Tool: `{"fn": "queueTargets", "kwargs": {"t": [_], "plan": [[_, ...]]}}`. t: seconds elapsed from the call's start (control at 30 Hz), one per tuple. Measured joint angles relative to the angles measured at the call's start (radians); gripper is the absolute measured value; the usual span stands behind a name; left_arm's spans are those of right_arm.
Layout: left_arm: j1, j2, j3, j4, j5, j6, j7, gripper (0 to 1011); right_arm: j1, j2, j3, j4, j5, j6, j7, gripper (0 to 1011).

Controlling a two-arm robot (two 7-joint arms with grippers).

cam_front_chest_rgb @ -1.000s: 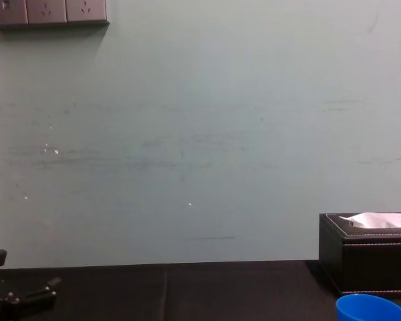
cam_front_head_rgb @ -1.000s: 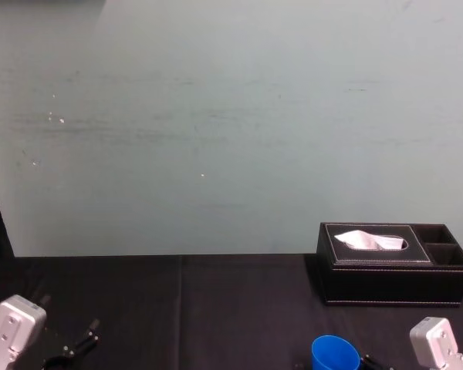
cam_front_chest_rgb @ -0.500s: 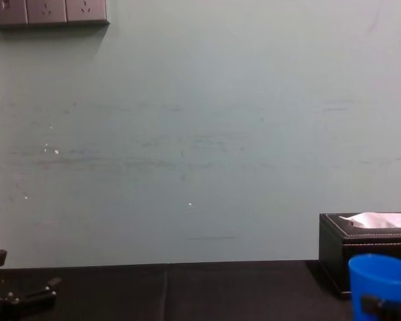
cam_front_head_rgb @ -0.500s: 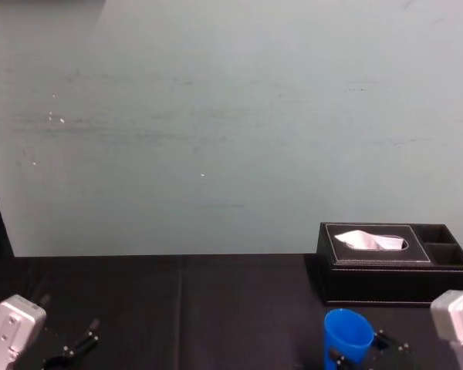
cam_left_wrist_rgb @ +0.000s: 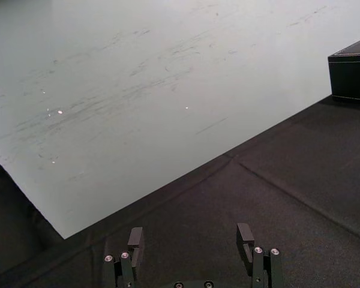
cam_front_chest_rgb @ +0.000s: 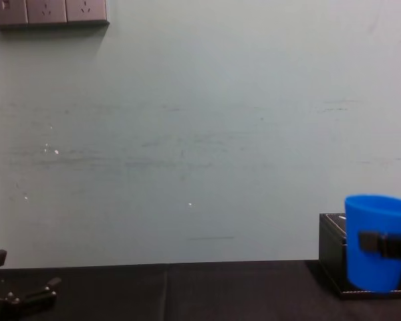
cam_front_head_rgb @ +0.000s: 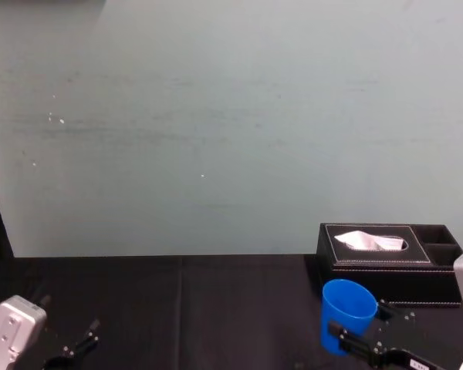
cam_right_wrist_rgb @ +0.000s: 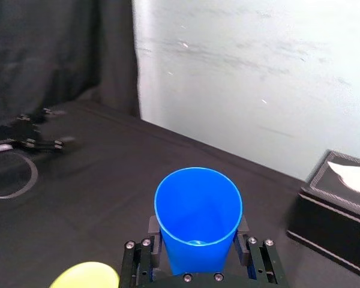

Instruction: Stack the three plastic cups sequentially using one hand.

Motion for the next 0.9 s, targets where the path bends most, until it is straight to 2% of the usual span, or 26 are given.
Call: {"fn": "queueTargets", "kwargs": {"t": [0.13,0.5,0.73,0.9], "plan": [[0.000,0.000,0.000,0.000,0.000,0.000,0.000,1010,-0.028,0.035,0.006,-0.087,0.025,0.009,0.012,716],[0.000,0.000,0.000,0.000,0.000,0.000,0.000,1010,-0.106,0.126,0.010,-0.243,0.051,0.021,0.028,716],[0.000,0.000,0.000,0.000,0.000,0.000,0.000,1010,-0.126,0.157,-0.009,-0.275,0.053,0.004,0.036,716],[0.000,0.000,0.000,0.000,0.000,0.000,0.000,1010,-0.120,0.162,-0.033,-0.272,0.053,-0.002,0.035,716]]}}
